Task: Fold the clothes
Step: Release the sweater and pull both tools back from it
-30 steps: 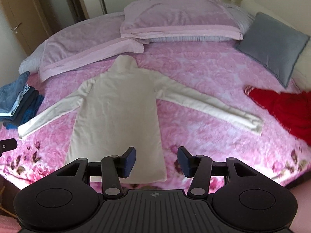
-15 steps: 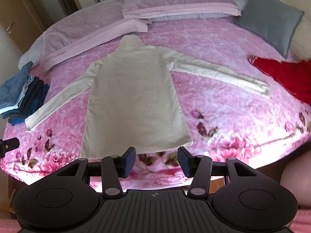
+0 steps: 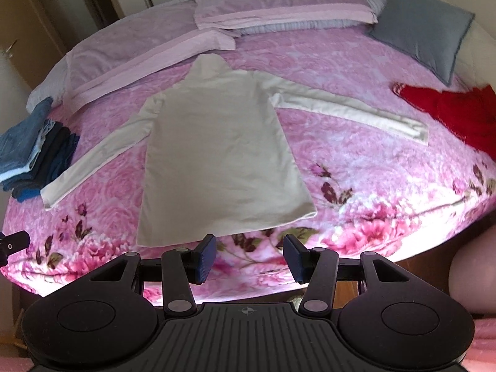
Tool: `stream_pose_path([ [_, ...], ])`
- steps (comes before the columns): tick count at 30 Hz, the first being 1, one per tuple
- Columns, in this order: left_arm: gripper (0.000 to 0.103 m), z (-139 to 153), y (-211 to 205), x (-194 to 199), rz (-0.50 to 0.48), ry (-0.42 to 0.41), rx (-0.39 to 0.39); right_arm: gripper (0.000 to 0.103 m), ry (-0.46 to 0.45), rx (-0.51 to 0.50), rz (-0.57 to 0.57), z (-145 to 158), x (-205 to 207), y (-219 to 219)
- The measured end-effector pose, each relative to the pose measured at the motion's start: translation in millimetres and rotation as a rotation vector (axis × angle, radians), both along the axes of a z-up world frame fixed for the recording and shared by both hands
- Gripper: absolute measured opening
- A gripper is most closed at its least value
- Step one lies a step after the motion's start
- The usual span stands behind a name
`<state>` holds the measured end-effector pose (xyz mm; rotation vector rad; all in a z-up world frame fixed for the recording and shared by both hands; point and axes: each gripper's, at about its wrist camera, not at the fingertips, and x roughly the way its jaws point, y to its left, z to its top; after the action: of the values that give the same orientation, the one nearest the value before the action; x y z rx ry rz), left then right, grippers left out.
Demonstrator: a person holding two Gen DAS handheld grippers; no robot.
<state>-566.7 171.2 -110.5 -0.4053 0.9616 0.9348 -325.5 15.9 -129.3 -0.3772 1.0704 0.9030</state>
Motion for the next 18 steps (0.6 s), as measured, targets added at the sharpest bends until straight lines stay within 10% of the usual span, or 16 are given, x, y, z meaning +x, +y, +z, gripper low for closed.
stream_pose_path([
  [18, 0.054, 5.2, 2.7, -17.6, 0.111, 0.022, 0.012, 0.051, 0.01, -0.002, 0.141, -10.3, -18.6, 29.4],
])
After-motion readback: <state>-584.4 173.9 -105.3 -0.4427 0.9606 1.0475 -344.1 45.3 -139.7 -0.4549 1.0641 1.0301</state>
